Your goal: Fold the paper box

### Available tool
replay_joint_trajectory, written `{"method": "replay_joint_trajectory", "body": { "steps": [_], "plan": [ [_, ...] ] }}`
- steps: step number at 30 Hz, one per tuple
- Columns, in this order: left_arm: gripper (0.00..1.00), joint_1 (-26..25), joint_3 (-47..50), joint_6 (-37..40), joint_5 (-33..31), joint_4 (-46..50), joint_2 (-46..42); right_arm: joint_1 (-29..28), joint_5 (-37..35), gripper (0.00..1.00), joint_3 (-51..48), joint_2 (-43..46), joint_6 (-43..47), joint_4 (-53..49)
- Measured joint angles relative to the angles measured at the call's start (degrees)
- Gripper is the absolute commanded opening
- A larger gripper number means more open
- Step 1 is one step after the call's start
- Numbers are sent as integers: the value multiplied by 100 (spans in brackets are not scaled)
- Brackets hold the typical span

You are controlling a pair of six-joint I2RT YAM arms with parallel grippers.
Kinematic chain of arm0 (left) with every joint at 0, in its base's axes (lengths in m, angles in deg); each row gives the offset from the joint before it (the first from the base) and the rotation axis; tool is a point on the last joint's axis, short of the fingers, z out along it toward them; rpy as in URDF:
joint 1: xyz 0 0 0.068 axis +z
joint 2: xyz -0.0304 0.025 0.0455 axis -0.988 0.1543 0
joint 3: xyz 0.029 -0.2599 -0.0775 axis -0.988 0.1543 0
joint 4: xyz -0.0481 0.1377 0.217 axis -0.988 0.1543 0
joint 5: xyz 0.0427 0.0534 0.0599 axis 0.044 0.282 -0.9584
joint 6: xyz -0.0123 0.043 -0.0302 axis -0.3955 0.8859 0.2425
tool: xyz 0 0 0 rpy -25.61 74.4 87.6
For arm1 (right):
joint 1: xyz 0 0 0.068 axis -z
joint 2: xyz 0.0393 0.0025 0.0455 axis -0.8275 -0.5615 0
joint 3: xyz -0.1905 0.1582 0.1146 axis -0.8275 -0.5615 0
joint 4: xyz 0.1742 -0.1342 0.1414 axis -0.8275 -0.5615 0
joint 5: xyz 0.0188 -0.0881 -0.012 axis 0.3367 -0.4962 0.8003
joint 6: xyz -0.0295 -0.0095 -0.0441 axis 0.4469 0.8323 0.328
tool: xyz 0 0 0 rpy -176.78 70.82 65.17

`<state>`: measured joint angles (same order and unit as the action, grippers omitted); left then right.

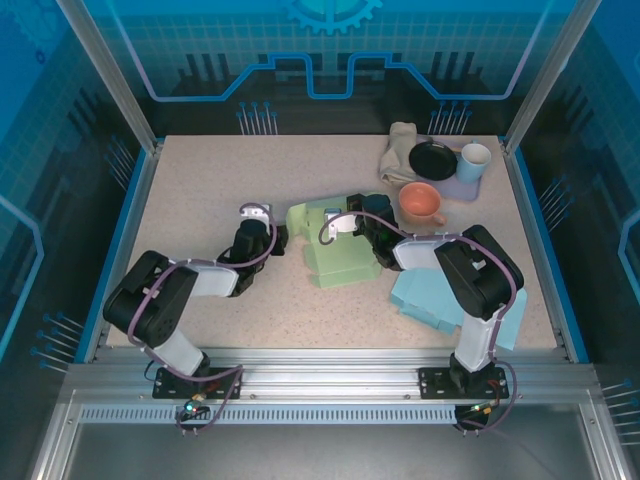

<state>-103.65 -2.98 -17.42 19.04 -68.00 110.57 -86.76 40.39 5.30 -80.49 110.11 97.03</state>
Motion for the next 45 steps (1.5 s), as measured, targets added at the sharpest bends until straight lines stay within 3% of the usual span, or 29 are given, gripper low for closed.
{"method": "replay_joint_trajectory", "body": {
  "steps": [7,13,45],
  "plan": [
    [38,-2,0,57,474,-142,98,0,0,0,0,0,0,-37],
    [46,-2,-42,79,708,-186,118,0,0,0,0,0,0,-39],
    [45,-2,-299,-120,1248,-380,658,22,-2,0,0,0,0,-120]
  ]
}}
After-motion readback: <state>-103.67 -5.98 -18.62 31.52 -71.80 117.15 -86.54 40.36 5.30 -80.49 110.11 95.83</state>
